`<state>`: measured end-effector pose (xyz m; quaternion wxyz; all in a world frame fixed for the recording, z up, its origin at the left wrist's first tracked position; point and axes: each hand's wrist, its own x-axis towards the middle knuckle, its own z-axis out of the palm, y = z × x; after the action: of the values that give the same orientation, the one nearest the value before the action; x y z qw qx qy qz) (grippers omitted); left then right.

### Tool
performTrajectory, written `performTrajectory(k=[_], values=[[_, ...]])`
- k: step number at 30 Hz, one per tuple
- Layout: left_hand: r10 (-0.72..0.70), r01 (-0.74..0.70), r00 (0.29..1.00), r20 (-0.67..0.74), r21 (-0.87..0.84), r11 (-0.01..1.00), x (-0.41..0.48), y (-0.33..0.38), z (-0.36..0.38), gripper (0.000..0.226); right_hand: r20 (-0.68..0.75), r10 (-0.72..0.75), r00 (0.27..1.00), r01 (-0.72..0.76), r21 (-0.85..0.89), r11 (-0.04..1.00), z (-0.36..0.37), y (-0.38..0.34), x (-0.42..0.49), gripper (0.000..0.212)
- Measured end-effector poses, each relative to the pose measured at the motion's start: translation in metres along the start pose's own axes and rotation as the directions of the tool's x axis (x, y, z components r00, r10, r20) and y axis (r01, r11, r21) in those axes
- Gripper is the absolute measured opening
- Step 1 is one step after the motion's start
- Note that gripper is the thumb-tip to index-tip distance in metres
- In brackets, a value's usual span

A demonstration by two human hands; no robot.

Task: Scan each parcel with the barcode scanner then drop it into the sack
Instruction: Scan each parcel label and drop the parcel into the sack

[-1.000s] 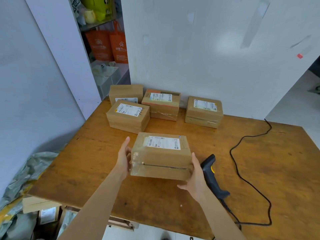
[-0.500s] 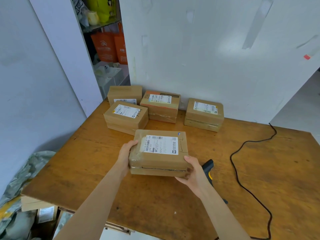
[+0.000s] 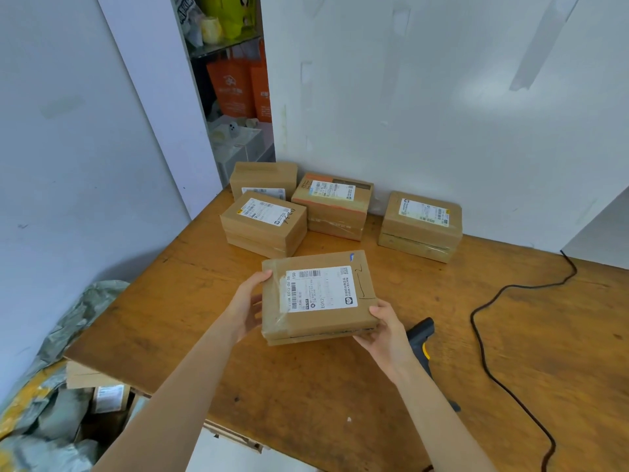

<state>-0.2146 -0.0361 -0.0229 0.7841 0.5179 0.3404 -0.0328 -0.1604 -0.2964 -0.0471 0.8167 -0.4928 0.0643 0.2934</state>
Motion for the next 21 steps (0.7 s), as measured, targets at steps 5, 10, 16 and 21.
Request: performTrajectory(k=[5,10,16,21], values=[[0.019,-0.02,0.999,-0.026,-0.009,1.0,0.0,-0.002,0.001,0.056,0.021,0.004,1.0,-0.004,0.03,1.0,-0.003,0.004,0.003,0.045],[0.03,-0.03,0.999,-0.038,0.004,1.0,0.001,-0.003,0.002,0.049,0.049,0.022,0.999,-0.024,0.039,0.999,-0.006,0.007,0.002,0.047],[0.033,-0.035,0.999,0.042,0.03,0.999,-0.001,0.006,0.006,0.059,0.043,0.091,0.995,-0.089,-0.06,0.994,-0.006,0.011,-0.008,0.055],[0.002,-0.041,0.983,0.186,0.206,0.978,-0.004,0.032,0.008,0.052,0.12,0.215,0.969,-0.203,-0.108,0.973,-0.007,0.026,-0.023,0.096]])
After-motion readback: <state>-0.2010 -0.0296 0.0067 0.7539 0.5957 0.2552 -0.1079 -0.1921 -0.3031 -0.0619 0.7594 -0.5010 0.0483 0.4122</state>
